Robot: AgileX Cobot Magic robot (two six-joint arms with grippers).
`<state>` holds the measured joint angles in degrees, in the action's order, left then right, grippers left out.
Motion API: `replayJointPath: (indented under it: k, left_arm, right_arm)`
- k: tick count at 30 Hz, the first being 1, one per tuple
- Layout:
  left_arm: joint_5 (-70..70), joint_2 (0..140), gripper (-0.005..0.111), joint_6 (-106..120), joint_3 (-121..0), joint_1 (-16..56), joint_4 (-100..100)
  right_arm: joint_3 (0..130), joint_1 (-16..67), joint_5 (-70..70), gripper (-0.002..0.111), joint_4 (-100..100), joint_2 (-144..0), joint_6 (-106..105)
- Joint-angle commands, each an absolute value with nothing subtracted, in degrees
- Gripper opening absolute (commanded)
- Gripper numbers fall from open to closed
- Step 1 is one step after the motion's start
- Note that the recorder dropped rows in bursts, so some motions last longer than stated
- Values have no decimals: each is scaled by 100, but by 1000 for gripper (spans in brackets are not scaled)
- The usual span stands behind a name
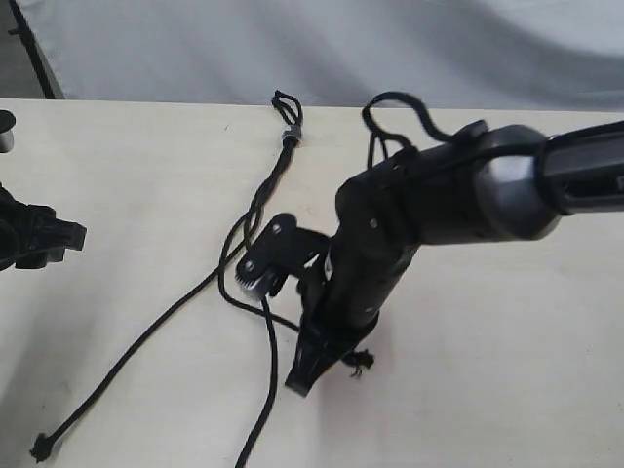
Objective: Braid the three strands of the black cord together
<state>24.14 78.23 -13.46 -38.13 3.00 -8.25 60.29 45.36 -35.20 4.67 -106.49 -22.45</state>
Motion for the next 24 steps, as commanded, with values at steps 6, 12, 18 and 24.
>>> replayJointPath:
  k: [6,12,18,24]
  left_arm:
    - [2470,7799,56,-878,-3778,285,-320]
    - [2508,7799,56,-270,-3778,480,277]
    - [2667,7799,56,-256,-3778,1112,388]
    - [2874,7799,56,252,-3778,2475,1137]
  right_arm:
    - [6068,3337,-3187,-1,465,-10706,-2296]
    - [6068,3275,-2936,-1,184,-11099,-2322]
    - [6068,3275,-2954,-1,208,-11120,-2271]
    - [6068,3275,-2932,-1,208,-11120,-2271]
